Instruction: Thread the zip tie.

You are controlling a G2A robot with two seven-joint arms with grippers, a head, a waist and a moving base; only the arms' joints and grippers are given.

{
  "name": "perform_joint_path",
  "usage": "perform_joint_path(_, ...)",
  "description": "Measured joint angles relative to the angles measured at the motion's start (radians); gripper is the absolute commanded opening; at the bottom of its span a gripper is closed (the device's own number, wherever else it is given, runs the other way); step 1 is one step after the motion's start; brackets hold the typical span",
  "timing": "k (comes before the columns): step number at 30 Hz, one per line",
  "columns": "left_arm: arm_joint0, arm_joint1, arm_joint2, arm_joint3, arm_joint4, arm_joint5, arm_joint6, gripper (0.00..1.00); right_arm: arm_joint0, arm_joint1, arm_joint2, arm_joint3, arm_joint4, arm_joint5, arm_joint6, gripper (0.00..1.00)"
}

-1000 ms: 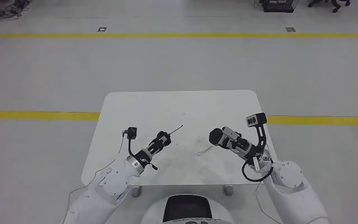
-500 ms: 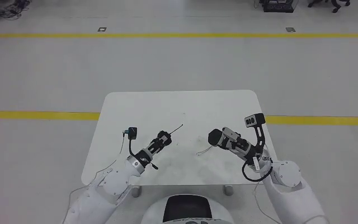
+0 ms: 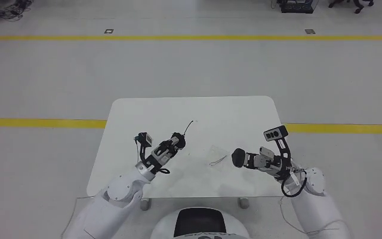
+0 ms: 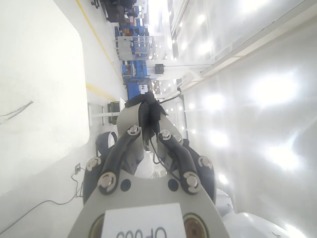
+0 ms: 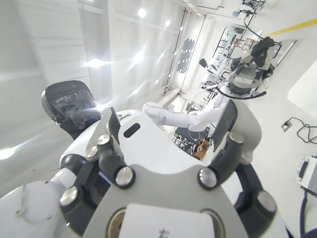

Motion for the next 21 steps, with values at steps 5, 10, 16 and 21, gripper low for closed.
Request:
perform_joint_path(5, -0.007, -0.002, 0.005, -0.001, -0.008, 0.000, -0.016, 0.00, 0.013, -0.006, -0.011, 0.030, -0.006, 0.000, 0.026, 1.00)
perform_joint_path(10, -0.007, -0.003, 0.004, -0.003, -0.012, 0.000, -0.012, 0.00, 0.013, -0.006, -0.012, 0.027, -0.006, 0.001, 0.024, 1.00)
perform_joint_path(16, -0.015, -0.032, 0.001, -0.029, -0.133, 0.000, -0.029, 0.00, 0.026, -0.009, -0.071, 0.064, 0.038, 0.023, 0.036, 1.00)
perform_joint_path(21, -0.001, -0.069, -0.035, -0.030, -0.207, 0.000, -0.085, 0.00, 0.067, -0.005, -0.147, 0.148, 0.117, 0.030, 0.036, 1.00)
